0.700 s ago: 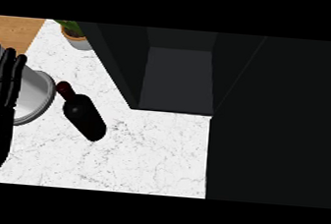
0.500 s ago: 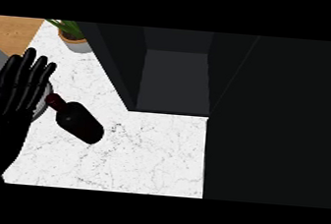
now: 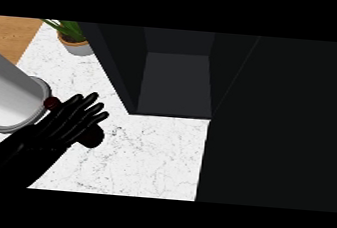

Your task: Pick up the wine, place it into the cabinet and close the cabinet

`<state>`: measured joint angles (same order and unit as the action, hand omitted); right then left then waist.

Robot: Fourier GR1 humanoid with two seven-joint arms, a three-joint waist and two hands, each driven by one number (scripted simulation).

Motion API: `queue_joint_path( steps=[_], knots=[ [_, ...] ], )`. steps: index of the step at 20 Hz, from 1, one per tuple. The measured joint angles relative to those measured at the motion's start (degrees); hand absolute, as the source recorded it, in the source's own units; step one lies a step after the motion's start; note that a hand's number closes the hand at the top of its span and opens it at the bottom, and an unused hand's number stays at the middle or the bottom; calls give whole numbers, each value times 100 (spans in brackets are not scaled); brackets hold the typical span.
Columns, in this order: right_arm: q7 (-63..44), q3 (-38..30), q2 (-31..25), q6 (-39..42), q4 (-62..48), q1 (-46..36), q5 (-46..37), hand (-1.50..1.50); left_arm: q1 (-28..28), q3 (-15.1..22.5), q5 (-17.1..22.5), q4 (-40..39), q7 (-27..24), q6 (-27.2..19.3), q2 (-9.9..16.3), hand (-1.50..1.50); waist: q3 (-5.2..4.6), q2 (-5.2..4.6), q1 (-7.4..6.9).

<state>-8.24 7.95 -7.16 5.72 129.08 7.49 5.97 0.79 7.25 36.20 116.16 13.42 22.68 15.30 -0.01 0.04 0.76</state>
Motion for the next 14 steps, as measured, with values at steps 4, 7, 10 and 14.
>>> queue_joint_path(
  steps=[4,7,10,14],
  knots=[
    [-509,54,-67,-1,564,151,149,-150,60,-214,1036,556,768,-161,337,-150,1,9,-48],
    [-927,10,-107,-43,929,128,273,-150,-44,-411,1522,874,1189,-416,491,-150,1,9,-60],
    [-1205,26,-95,-89,1002,-9,251,-150,-47,-584,1828,1151,1507,-606,539,-150,1,7,-71],
    [-1386,188,-17,-151,1083,-32,135,-150,-244,-834,2131,1422,1877,-1011,595,-150,2,6,-68]
  ],
)
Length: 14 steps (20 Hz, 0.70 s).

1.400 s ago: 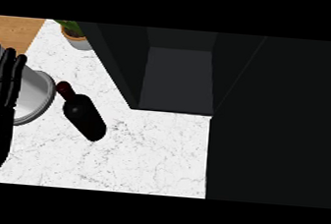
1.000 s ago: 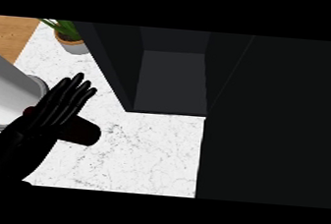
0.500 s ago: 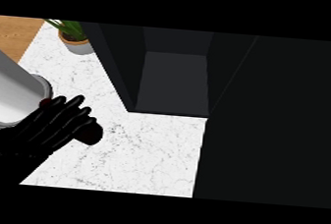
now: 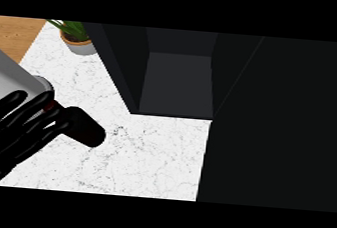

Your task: Pick up the wine, place it into the cabinet and close the cabinet

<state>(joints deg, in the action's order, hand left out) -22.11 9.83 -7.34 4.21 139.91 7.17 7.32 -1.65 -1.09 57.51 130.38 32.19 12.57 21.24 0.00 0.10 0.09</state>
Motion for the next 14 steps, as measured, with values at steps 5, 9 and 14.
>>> queue_joint_path(
  steps=[5,9,14],
  knots=[
    [-116,-17,44,-4,47,-63,-94,-150,-44,-265,151,134,273,-202,-25,-150,0,-2,-3],
    [-301,147,122,-112,106,-179,-223,-150,-271,-571,258,124,511,-492,71,-150,0,-2,0],
    [-786,103,135,-314,169,-648,-307,-150,-506,-853,261,-146,624,-457,153,-150,-1,-4,1]
  ],
)
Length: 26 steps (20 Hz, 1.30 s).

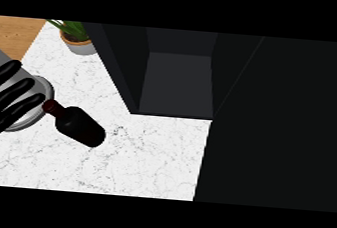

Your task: Pick up the wine, place it into the cabinet and close the cabinet

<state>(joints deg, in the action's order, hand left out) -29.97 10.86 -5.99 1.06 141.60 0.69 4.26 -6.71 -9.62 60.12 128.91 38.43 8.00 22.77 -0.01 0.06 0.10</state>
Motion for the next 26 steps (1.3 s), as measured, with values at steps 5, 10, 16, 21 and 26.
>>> queue_joint_path(
  steps=[5,10,16,21,26],
  knots=[
    [-149,-143,-44,-2,55,-122,-36,-150,-165,-544,275,-399,149,215,261,-150,-1,2,5],
    [-77,-65,-6,24,86,-28,-132,-150,-324,-747,184,-1031,86,608,321,-150,0,-1,21],
    [-191,54,59,-37,94,-83,-194,-150,-530,-762,-67,-1622,39,814,312,-150,0,-1,23],
    [-207,-56,30,33,112,-89,-176,-150,-714,-808,-127,-2365,38,1202,405,-150,0,-4,34],
    [-381,-183,21,22,99,-296,-161,-150,-716,-666,-471,-2961,-146,1633,259,-150,-1,-7,34]
  ],
)
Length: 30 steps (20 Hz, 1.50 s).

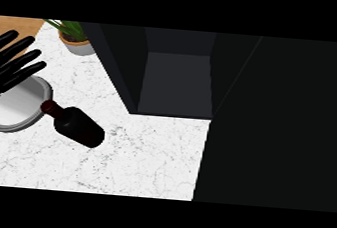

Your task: Pick up the wine, place it into the cabinet and close the cabinet

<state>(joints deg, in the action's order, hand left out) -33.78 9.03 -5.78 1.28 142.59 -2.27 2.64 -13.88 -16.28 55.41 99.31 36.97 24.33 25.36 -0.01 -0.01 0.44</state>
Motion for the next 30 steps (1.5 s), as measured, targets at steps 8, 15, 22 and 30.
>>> queue_joint_path(
  steps=[8,15,22,30],
  knots=[
    [-189,-57,-13,38,29,-118,30,-150,130,132,-573,-851,-437,766,-251,-150,-1,2,3],
    [-157,-17,14,89,56,17,45,-150,38,98,-1484,-1579,-1272,1138,-545,-150,-1,2,17],
    [-183,-19,27,102,59,-13,53,-150,-71,-1,-2267,-2550,-2206,1612,-620,-150,-2,-1,20],
    [-387,-104,10,28,59,-268,54,-150,-215,89,-2897,-3342,-2915,1888,-697,-150,-2,1,13]
  ],
)
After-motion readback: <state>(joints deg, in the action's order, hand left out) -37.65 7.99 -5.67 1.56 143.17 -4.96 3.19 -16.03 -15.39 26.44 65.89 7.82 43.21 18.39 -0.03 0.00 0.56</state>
